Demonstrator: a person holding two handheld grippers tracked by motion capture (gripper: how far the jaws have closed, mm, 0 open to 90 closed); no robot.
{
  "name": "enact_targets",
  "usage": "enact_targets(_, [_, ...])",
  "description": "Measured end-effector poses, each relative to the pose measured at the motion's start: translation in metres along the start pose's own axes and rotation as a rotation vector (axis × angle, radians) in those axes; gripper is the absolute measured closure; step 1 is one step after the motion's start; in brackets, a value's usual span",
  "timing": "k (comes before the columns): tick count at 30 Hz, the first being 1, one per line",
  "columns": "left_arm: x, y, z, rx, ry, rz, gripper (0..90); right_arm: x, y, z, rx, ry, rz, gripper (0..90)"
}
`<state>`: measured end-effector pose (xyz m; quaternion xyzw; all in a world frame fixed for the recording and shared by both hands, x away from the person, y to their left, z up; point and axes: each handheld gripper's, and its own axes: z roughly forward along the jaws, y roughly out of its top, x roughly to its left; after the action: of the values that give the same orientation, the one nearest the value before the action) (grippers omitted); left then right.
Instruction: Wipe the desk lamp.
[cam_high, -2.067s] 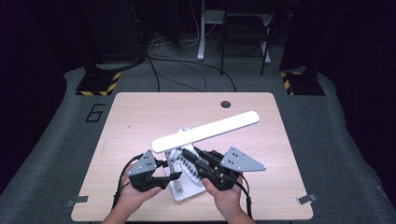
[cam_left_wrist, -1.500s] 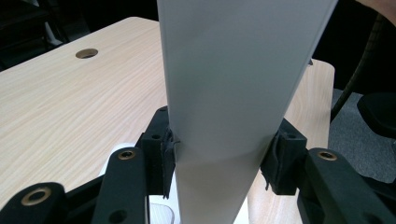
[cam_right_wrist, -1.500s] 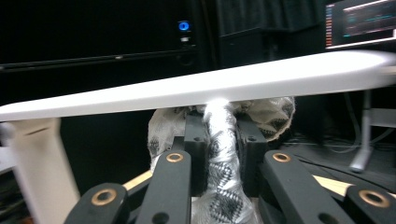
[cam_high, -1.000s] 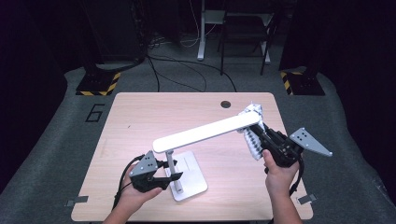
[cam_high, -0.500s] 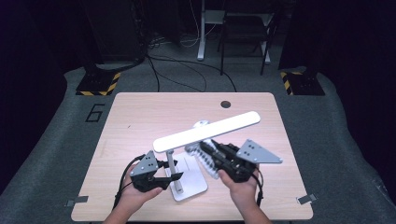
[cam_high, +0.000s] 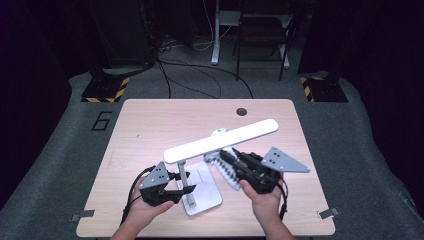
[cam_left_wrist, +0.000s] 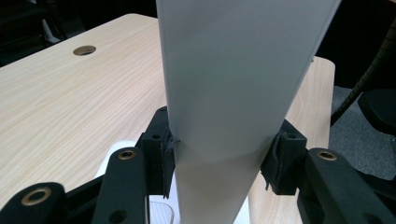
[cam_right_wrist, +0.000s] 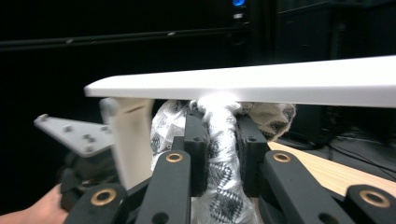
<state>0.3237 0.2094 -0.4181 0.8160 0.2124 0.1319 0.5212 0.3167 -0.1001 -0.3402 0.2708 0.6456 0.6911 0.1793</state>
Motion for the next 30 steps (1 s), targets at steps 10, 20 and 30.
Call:
enact_targets(10, [0.001, 0.0, 0.001, 0.003, -0.006, -0.001, 52.4, -0.059, 0.011, -0.045, -0.068, -0.199, 0.086, 77.9])
enact_targets(20, [0.001, 0.0, 0.001, 0.005, -0.008, -0.007, 52.3, -0.067, 0.009, -0.056, -0.078, -0.274, 0.068, 77.8])
enact_targets(30, [0.0, -0.001, 0.002, 0.003, -0.004, -0.017, 52.1, -0.011, 0.002, -0.03, 0.013, -0.069, -0.058, 77.8])
